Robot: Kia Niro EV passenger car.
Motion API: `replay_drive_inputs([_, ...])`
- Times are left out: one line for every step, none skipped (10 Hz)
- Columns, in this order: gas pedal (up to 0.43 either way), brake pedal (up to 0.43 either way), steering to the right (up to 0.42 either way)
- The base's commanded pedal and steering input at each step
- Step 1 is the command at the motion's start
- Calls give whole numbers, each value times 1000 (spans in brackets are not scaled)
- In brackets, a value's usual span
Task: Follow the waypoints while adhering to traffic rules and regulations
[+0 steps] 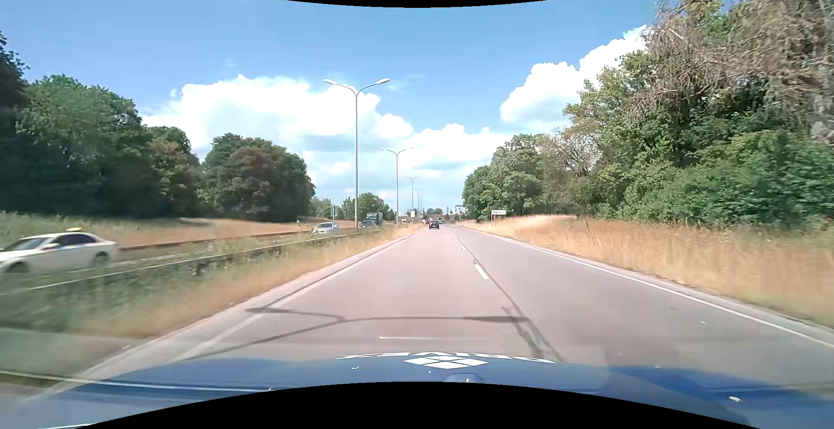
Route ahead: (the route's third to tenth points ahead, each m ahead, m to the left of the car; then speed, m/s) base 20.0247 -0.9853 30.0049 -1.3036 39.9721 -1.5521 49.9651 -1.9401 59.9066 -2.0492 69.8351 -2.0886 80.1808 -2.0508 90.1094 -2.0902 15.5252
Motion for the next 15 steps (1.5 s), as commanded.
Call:
replay_drive_inputs([177, 0, 3])
replay_drive_inputs([177, 0, 3])
replay_drive_inputs([177, 0, 3])
replay_drive_inputs([177, 0, 3])
replay_drive_inputs([177, 0, 3])
replay_drive_inputs([177, 0, 3])
replay_drive_inputs([177, 0, 2])
replay_drive_inputs([177, 0, 2])
replay_drive_inputs([177, 0, 2])
replay_drive_inputs([177, 0, 1])
replay_drive_inputs([177, 0, 0])
replay_drive_inputs([177, 0, 0])
replay_drive_inputs([177, 0, 0])
replay_drive_inputs([177, 0, -1])
replay_drive_inputs([177, 0, -1])
